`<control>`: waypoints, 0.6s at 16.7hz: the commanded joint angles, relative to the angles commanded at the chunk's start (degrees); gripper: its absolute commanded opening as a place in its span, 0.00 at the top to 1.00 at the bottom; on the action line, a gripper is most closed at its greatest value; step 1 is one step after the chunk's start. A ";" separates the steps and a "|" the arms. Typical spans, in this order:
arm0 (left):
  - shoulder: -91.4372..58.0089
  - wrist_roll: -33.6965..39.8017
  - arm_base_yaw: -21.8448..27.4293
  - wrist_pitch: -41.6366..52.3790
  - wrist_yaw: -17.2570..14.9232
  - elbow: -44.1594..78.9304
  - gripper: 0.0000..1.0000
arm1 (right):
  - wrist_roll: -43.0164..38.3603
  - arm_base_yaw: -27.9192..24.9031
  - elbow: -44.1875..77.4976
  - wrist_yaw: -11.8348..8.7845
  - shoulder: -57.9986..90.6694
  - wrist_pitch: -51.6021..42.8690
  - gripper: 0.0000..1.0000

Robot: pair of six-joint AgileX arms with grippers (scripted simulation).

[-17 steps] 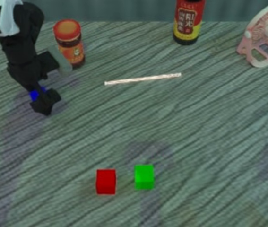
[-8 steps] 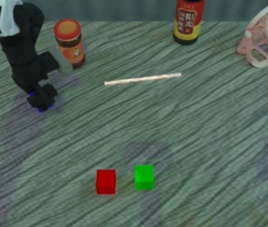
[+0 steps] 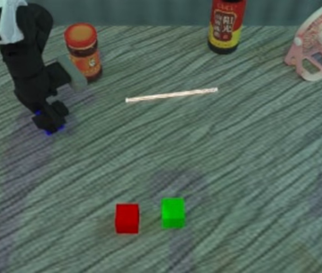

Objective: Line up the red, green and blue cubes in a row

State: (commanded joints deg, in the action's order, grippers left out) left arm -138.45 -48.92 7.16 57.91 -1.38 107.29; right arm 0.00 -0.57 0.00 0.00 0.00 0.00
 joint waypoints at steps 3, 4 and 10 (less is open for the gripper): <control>0.46 -0.10 -0.16 2.39 -0.01 2.12 1.00 | 0.00 0.00 0.00 0.00 0.00 0.00 0.00; 0.91 -0.14 -0.26 4.40 -0.01 3.53 1.00 | 0.00 0.00 0.00 0.00 0.00 0.00 0.00; 3.50 0.10 -1.08 13.45 0.04 9.96 1.00 | 0.00 0.00 0.00 0.00 0.00 0.00 0.00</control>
State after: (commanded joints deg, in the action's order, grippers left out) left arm -134.95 -48.82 6.08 71.36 -1.33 117.25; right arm 0.00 -0.57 0.00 0.00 0.00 0.00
